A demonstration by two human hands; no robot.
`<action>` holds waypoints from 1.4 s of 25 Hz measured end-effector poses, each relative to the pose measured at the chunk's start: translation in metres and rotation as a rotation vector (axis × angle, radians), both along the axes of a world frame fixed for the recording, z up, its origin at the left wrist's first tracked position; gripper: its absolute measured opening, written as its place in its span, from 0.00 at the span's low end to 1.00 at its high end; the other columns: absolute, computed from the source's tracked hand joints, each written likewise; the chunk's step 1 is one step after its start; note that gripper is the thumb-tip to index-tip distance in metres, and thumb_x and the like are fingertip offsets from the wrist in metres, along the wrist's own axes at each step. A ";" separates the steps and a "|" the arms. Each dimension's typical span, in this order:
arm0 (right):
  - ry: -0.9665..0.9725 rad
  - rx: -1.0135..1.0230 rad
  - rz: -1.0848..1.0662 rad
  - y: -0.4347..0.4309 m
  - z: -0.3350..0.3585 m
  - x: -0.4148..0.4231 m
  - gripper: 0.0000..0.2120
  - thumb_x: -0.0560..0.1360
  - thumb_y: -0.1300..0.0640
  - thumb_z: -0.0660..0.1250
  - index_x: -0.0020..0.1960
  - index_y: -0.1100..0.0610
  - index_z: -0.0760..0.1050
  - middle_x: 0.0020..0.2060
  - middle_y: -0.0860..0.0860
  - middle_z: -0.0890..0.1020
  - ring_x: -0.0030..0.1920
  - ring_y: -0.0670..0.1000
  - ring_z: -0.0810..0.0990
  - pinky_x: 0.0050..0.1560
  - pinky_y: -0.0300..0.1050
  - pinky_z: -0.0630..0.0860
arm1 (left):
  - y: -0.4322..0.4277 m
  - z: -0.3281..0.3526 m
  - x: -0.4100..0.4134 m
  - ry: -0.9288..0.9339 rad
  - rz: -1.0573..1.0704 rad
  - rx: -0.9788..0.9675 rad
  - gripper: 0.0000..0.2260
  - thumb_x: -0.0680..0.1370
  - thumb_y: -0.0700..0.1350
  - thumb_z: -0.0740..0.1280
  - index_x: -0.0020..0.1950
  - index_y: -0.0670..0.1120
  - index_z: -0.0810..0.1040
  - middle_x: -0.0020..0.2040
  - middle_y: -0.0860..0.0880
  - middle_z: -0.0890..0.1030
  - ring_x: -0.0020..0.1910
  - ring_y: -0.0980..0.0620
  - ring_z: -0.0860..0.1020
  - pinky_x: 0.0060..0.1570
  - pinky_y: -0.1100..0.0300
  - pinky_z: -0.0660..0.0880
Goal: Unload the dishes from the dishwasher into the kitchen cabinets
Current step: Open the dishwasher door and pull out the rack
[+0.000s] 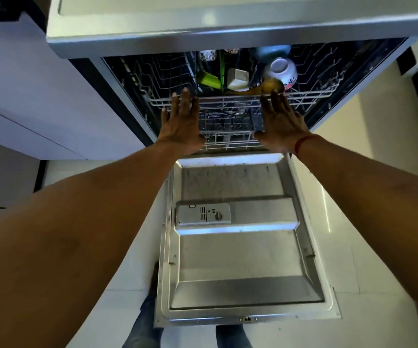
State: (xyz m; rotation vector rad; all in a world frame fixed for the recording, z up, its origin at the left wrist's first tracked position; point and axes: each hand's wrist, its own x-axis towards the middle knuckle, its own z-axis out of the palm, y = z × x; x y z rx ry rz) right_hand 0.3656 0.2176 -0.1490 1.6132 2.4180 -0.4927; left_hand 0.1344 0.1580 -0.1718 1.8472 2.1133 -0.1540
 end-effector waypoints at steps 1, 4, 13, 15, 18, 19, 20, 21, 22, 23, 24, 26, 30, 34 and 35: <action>0.010 -0.015 -0.026 0.003 0.000 -0.004 0.44 0.77 0.45 0.64 0.79 0.52 0.37 0.78 0.53 0.37 0.77 0.56 0.37 0.74 0.66 0.50 | 0.004 -0.001 -0.003 0.011 -0.013 -0.001 0.45 0.75 0.51 0.68 0.78 0.47 0.37 0.77 0.46 0.32 0.76 0.43 0.33 0.74 0.42 0.40; 0.016 -0.018 -0.040 0.012 -0.001 -0.019 0.43 0.77 0.44 0.64 0.79 0.50 0.39 0.78 0.53 0.38 0.77 0.56 0.38 0.73 0.67 0.50 | 0.011 -0.006 -0.016 0.049 -0.060 -0.004 0.46 0.75 0.54 0.67 0.78 0.47 0.36 0.77 0.45 0.33 0.76 0.42 0.33 0.74 0.40 0.39; -0.028 0.047 -0.085 0.001 -0.022 -0.057 0.46 0.72 0.41 0.67 0.79 0.44 0.41 0.78 0.59 0.42 0.78 0.59 0.41 0.72 0.68 0.51 | 0.007 -0.007 -0.032 0.017 -0.163 0.015 0.43 0.75 0.54 0.64 0.78 0.49 0.37 0.79 0.50 0.39 0.78 0.45 0.39 0.72 0.34 0.41; -0.050 0.065 -0.089 -0.008 -0.021 -0.051 0.47 0.70 0.41 0.69 0.79 0.45 0.42 0.78 0.59 0.43 0.78 0.59 0.42 0.73 0.66 0.50 | -0.005 -0.009 -0.029 0.012 -0.184 0.022 0.45 0.75 0.54 0.65 0.78 0.49 0.35 0.79 0.49 0.37 0.77 0.44 0.37 0.72 0.33 0.41; -0.067 0.060 -0.117 -0.033 -0.023 -0.046 0.48 0.70 0.40 0.69 0.79 0.45 0.41 0.77 0.60 0.42 0.77 0.60 0.42 0.74 0.65 0.49 | -0.032 -0.018 -0.021 0.011 -0.205 0.034 0.48 0.73 0.56 0.66 0.77 0.49 0.32 0.78 0.48 0.35 0.76 0.43 0.34 0.71 0.33 0.41; -0.072 0.063 -0.118 -0.042 -0.025 -0.045 0.48 0.71 0.39 0.68 0.79 0.45 0.41 0.77 0.60 0.42 0.77 0.60 0.41 0.74 0.65 0.49 | -0.041 -0.021 -0.019 0.012 -0.210 0.039 0.48 0.73 0.56 0.66 0.77 0.49 0.31 0.78 0.48 0.35 0.76 0.42 0.35 0.71 0.33 0.41; -0.082 0.070 -0.113 -0.052 -0.026 -0.044 0.49 0.71 0.39 0.69 0.79 0.46 0.40 0.77 0.60 0.42 0.77 0.60 0.41 0.74 0.65 0.49 | -0.050 -0.024 -0.018 0.016 -0.216 0.047 0.48 0.73 0.56 0.66 0.77 0.48 0.32 0.79 0.48 0.37 0.77 0.42 0.36 0.71 0.33 0.41; -0.085 0.075 -0.110 -0.061 -0.026 -0.043 0.49 0.71 0.39 0.69 0.79 0.46 0.40 0.77 0.60 0.43 0.77 0.60 0.41 0.74 0.65 0.49 | -0.058 -0.025 -0.017 0.020 -0.222 0.057 0.48 0.73 0.56 0.66 0.77 0.48 0.32 0.79 0.48 0.38 0.77 0.42 0.37 0.71 0.33 0.41; -0.083 0.076 -0.112 -0.069 -0.026 -0.041 0.49 0.71 0.40 0.69 0.79 0.46 0.40 0.77 0.59 0.43 0.77 0.60 0.41 0.74 0.65 0.49 | -0.066 -0.026 -0.017 0.022 -0.225 0.067 0.48 0.72 0.55 0.66 0.77 0.48 0.32 0.79 0.48 0.39 0.77 0.42 0.38 0.71 0.33 0.42; -0.083 0.074 -0.119 -0.078 -0.026 -0.039 0.49 0.71 0.41 0.69 0.79 0.46 0.40 0.77 0.59 0.43 0.77 0.60 0.41 0.74 0.65 0.49 | -0.074 -0.026 -0.015 0.019 -0.226 0.074 0.48 0.72 0.55 0.65 0.77 0.48 0.33 0.79 0.48 0.40 0.77 0.42 0.37 0.71 0.33 0.42; -0.088 0.071 -0.123 -0.086 -0.026 -0.037 0.49 0.71 0.41 0.69 0.79 0.45 0.39 0.78 0.59 0.42 0.77 0.60 0.40 0.74 0.65 0.49 | -0.083 -0.026 -0.013 0.012 -0.225 0.077 0.48 0.72 0.54 0.66 0.77 0.48 0.33 0.79 0.48 0.40 0.77 0.42 0.37 0.71 0.33 0.42; -0.093 0.070 -0.120 -0.102 -0.026 -0.032 0.50 0.71 0.41 0.69 0.78 0.45 0.38 0.77 0.59 0.42 0.77 0.60 0.39 0.74 0.65 0.48 | -0.098 -0.025 -0.006 -0.023 -0.213 0.067 0.48 0.71 0.53 0.67 0.78 0.48 0.35 0.79 0.48 0.42 0.77 0.43 0.38 0.71 0.33 0.42; -0.057 0.045 -0.155 -0.133 -0.025 -0.024 0.49 0.70 0.42 0.70 0.78 0.46 0.41 0.77 0.60 0.44 0.77 0.61 0.40 0.74 0.66 0.50 | -0.130 -0.025 0.004 -0.073 -0.201 0.068 0.49 0.70 0.53 0.69 0.78 0.49 0.37 0.78 0.48 0.46 0.77 0.42 0.42 0.71 0.33 0.42; -0.021 0.037 -0.212 -0.161 -0.024 -0.023 0.47 0.70 0.44 0.71 0.78 0.45 0.46 0.77 0.59 0.47 0.77 0.61 0.43 0.73 0.66 0.55 | -0.156 -0.021 0.005 -0.109 -0.227 0.056 0.46 0.71 0.50 0.67 0.78 0.49 0.38 0.79 0.48 0.46 0.77 0.43 0.40 0.72 0.34 0.42; -0.013 0.039 -0.222 -0.162 -0.024 -0.021 0.46 0.70 0.44 0.71 0.78 0.44 0.47 0.77 0.59 0.48 0.78 0.61 0.44 0.73 0.66 0.55 | -0.158 -0.021 0.007 -0.117 -0.231 0.050 0.46 0.71 0.50 0.67 0.78 0.49 0.38 0.79 0.48 0.46 0.77 0.43 0.40 0.72 0.34 0.41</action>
